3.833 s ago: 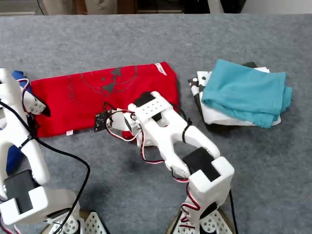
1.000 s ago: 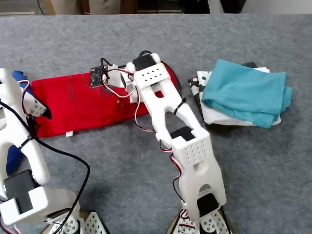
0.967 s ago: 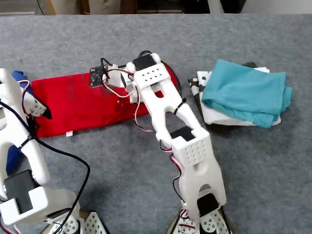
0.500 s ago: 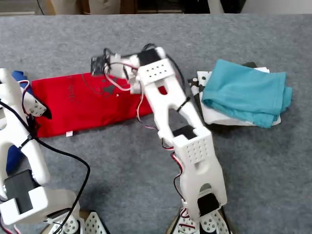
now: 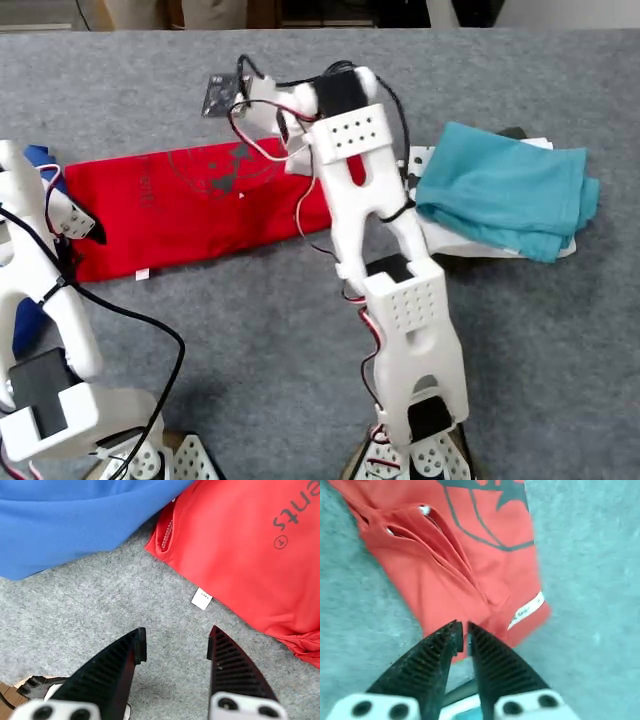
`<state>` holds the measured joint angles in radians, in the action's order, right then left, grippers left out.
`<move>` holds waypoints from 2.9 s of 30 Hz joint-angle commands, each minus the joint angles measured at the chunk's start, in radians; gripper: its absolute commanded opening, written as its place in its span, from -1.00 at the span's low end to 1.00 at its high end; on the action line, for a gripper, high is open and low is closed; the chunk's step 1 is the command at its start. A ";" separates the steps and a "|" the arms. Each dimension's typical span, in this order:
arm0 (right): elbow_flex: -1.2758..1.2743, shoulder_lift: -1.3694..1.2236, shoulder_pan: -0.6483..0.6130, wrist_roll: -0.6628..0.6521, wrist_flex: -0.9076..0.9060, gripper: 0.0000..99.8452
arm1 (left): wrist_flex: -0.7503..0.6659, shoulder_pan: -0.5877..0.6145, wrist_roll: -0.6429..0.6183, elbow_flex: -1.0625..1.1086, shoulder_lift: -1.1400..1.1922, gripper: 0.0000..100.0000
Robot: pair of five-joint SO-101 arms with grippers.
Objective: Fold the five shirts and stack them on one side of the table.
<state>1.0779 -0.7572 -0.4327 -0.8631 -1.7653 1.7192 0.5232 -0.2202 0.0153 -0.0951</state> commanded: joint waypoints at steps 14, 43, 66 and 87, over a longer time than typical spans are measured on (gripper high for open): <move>-0.188 -0.237 -0.116 0.235 0.497 -1.00 | 0.009 0.011 0.008 -0.046 -0.004 -0.58; 0.455 -0.524 0.137 0.276 0.450 -0.99 | -0.126 -0.089 -0.081 -0.844 0.725 -0.69; 0.590 -0.759 0.176 0.269 0.565 -0.99 | -0.055 -0.005 -0.086 -1.689 1.458 -0.96; 0.590 -0.162 0.150 0.368 0.192 -1.00 | 0.041 -0.008 0.135 -1.234 0.986 -0.56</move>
<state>1.6410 -1.0564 -0.2885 -0.4718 -1.5228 1.7484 0.4787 -0.1481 -1.3686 0.9651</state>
